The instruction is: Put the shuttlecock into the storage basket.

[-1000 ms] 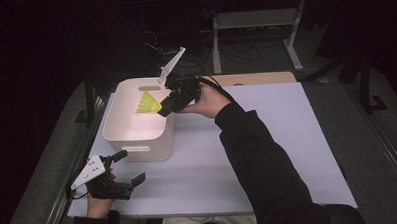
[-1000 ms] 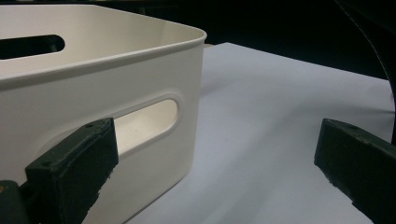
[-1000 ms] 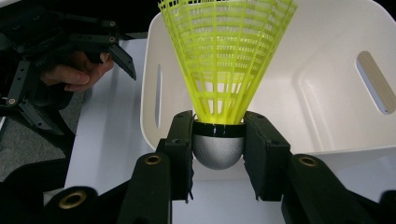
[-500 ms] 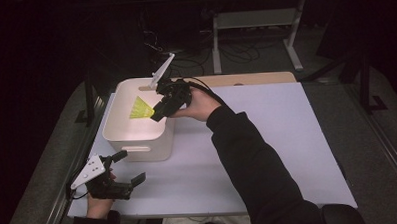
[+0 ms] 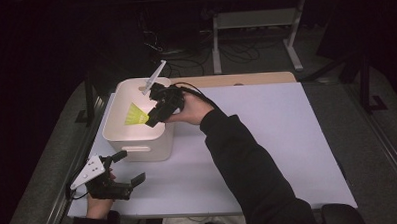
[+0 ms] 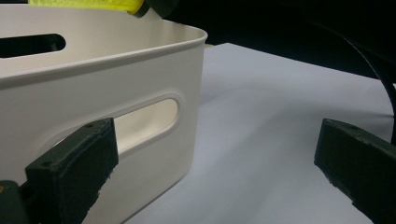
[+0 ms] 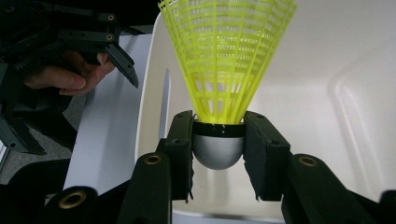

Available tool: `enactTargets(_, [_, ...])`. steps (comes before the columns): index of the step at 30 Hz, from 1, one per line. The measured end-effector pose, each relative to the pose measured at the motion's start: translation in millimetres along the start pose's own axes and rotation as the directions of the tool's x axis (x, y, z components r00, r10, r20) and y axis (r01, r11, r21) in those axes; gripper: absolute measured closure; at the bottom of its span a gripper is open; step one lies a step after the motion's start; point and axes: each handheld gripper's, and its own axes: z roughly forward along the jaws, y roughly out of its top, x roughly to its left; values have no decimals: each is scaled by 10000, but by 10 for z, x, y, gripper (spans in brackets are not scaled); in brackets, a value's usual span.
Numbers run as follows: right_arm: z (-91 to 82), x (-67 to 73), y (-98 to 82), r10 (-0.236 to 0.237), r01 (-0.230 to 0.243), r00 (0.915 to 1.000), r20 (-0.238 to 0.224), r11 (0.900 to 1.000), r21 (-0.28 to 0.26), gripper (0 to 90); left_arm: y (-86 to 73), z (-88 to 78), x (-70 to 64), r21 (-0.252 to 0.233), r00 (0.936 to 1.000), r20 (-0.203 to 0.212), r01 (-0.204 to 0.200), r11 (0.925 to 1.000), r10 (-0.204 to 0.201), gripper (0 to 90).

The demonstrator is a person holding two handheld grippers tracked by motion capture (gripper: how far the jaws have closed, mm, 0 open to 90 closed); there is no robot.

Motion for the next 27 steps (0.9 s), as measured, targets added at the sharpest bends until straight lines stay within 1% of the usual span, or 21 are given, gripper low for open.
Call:
enactTargets(4, [42, 0, -1, 13, -13, 10000, -78, 10000, 38, 635, 0, -2, 0, -1, 10000, -3, 4, 10000, -4, 0])
enactTargets(6, [93, -1, -8, -7, 9, 9999, -131, 9999, 147, 635, -1, -2, -1, -1, 10000, -11, -1, 10000, 1, 0])
enactTargets(12, [150, -4, -5, -26, 30, 9997, -223, 9998, 214, 635, -1, -2, -2, -13, 10000, -3, 5, 10000, -5, 0])
enactTargets(23, [246, -23, -20, 87, -75, 9993, -369, 9994, 323, 632, -2, -6, -3, -7, 10000, -3, -11, 10000, 11, 0])
enactTargets(25, [251, -30, -24, 124, -112, 9991, -406, 9995, 303, 620, -2, -7, -3, -10, 10000, -5, -20, 10000, 20, 0])
enactTargets(27, [229, -33, -27, 225, -219, 9991, -354, 9996, 176, 532, -2, -7, -4, -9, 10000, -4, -12, 10000, 12, 0])
